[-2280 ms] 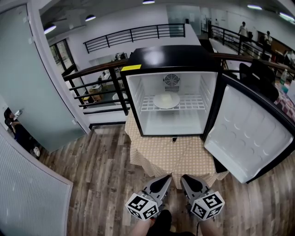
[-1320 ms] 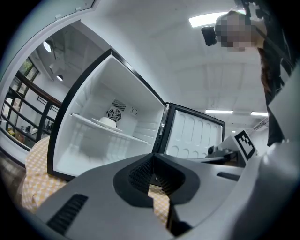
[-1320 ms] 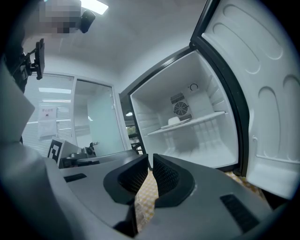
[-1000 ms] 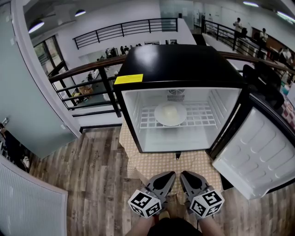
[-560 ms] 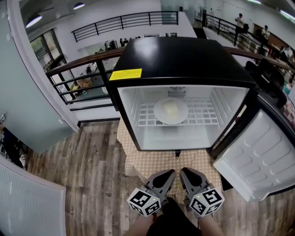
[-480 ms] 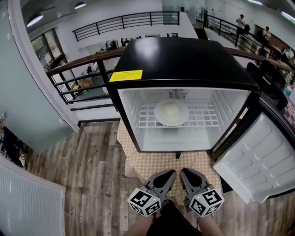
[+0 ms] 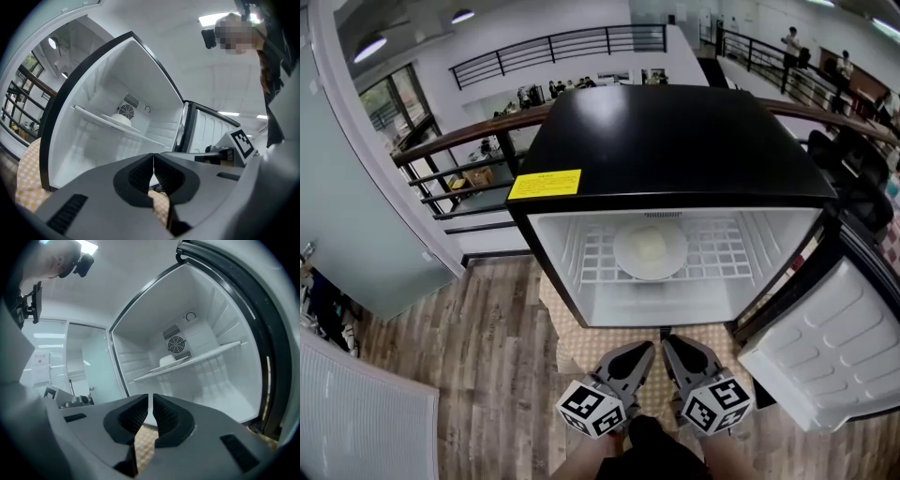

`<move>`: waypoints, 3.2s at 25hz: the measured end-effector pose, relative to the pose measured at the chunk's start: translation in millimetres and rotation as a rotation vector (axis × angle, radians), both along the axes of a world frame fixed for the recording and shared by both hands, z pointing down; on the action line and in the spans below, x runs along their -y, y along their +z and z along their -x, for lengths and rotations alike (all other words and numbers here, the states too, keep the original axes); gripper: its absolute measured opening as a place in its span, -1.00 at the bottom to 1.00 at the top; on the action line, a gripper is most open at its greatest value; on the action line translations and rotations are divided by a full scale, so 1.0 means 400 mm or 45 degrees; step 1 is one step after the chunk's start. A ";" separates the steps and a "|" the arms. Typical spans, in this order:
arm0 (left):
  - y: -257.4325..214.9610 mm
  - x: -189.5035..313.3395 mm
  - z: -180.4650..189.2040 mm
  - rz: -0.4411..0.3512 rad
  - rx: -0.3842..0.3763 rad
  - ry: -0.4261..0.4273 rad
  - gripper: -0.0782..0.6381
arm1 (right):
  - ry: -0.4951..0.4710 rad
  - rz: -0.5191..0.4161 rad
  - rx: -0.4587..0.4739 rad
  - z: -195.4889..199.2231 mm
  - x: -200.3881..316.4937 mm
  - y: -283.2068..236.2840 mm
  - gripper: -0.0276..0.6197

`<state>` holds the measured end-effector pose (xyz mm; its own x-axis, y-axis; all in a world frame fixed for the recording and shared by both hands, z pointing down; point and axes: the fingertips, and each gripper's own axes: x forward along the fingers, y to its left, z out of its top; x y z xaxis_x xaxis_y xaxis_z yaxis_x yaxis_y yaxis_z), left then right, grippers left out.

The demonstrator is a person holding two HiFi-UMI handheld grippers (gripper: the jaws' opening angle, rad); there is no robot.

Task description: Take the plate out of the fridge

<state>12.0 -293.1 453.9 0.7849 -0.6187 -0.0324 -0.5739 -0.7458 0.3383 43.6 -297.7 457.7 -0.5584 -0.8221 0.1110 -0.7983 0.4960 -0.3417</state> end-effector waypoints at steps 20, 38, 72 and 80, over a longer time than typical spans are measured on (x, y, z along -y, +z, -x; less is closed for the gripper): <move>-0.029 0.128 0.002 -0.041 -0.006 -0.003 -0.75 | 0.189 0.201 0.289 -0.018 0.189 -0.033 -0.76; -0.041 0.177 0.033 -0.060 -0.022 -0.049 -0.75 | 0.357 0.516 0.956 -0.011 0.322 -0.067 -0.35; -0.058 0.162 0.066 -0.083 -0.034 -0.083 -0.75 | 0.347 0.636 1.248 -0.011 0.268 -0.081 -0.67; -0.057 0.162 0.061 -0.082 -0.042 -0.082 -0.75 | 0.331 0.612 1.233 -0.009 0.250 -0.089 -0.76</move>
<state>-12.3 -357.9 431.2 0.7413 -0.6638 -0.0991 -0.6108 -0.7284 0.3103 47.0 -397.8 422.2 -0.3984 -0.9152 0.0600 -0.1508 0.0008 -0.9886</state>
